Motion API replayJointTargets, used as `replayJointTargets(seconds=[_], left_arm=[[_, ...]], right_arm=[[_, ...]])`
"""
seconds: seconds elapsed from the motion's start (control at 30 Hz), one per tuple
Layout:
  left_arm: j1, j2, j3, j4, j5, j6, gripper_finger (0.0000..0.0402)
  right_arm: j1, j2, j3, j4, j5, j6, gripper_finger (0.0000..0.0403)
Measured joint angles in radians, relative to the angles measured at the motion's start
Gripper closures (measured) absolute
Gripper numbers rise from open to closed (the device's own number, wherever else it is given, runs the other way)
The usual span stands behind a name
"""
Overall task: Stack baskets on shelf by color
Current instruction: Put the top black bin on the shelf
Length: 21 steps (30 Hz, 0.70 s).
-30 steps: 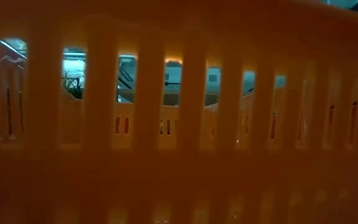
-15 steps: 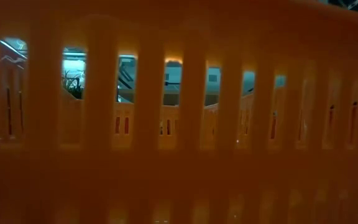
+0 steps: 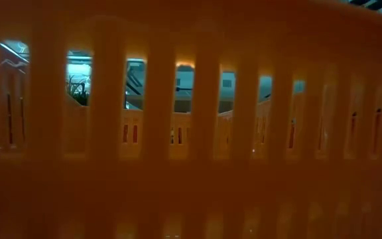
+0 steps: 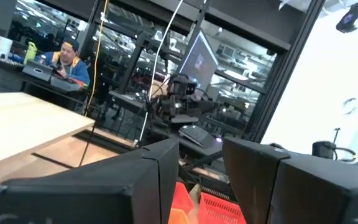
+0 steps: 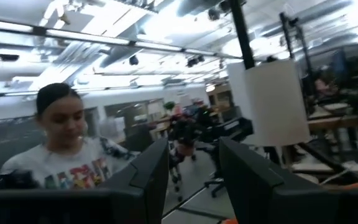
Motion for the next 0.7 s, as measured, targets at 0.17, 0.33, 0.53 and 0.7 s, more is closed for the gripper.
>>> replayJointTargets(seconds=[0.17, 0.33, 0.53, 0.7], left_arm=[[-0.001, 0.036, 0.0, 0.004, 0.094, -0.057, 0.0284], [-0.011, 0.072, 0.0, 0.012, 0.1, -0.16, 0.0284], [-0.016, 0.089, 0.0, 0.035, 0.099, -0.155, 0.0284], [-0.015, 0.088, 0.0, 0.035, 0.089, -0.153, 0.0284]], right_arm=[[0.069, 0.001, 0.017, -0.026, 0.198, -0.03, 0.026], [0.078, 0.042, 0.138, -0.246, 0.224, -0.041, 0.026], [0.078, 0.196, 0.381, -0.714, 0.356, -0.052, 0.026], [0.078, 0.384, 0.599, -1.05, 0.381, -0.025, 0.026]])
